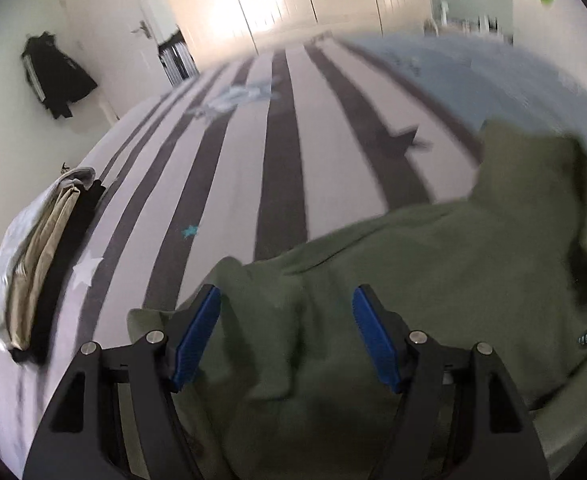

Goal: Fold clothes

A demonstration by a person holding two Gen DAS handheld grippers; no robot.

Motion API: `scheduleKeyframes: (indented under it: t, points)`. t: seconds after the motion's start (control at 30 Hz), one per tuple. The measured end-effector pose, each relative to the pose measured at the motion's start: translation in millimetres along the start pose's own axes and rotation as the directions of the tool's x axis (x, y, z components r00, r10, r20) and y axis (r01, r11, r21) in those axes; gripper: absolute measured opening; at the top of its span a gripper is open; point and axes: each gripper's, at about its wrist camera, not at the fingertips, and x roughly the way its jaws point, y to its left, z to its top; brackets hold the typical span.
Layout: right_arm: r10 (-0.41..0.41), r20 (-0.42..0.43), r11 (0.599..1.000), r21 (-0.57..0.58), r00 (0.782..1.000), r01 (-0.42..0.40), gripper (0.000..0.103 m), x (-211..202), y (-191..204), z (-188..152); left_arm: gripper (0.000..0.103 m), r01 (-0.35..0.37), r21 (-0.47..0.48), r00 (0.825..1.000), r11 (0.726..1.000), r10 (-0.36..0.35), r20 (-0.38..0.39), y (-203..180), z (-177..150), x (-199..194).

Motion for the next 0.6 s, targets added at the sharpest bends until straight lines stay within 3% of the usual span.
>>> scheduleKeyframes:
  t: [0.07, 0.27, 0.6]
  points:
    - [0.007, -0.036, 1.000, 0.031, 0.999, -0.006, 0.044, -0.7, -3.0, 0.1, 0.066, -0.030, 0.035, 0.999, 0.999, 0.032, -0.037, 8.5, 4.3, 11.1]
    - [-0.003, -0.101, 0.998, 0.068, 0.995, 0.010, 0.045, -6.8, -4.6, 5.6, 0.064, 0.160, 0.029, 0.980, 0.987, -0.156, -0.123, 37.8, 18.9, 36.0]
    - [-0.045, -0.132, 0.993, 0.102, 0.990, 0.059, 0.045, 9.5, 5.4, 13.6, 0.062, 0.311, 0.126, 0.946, 0.942, -0.295, -0.136, 25.9, 25.8, 48.2]
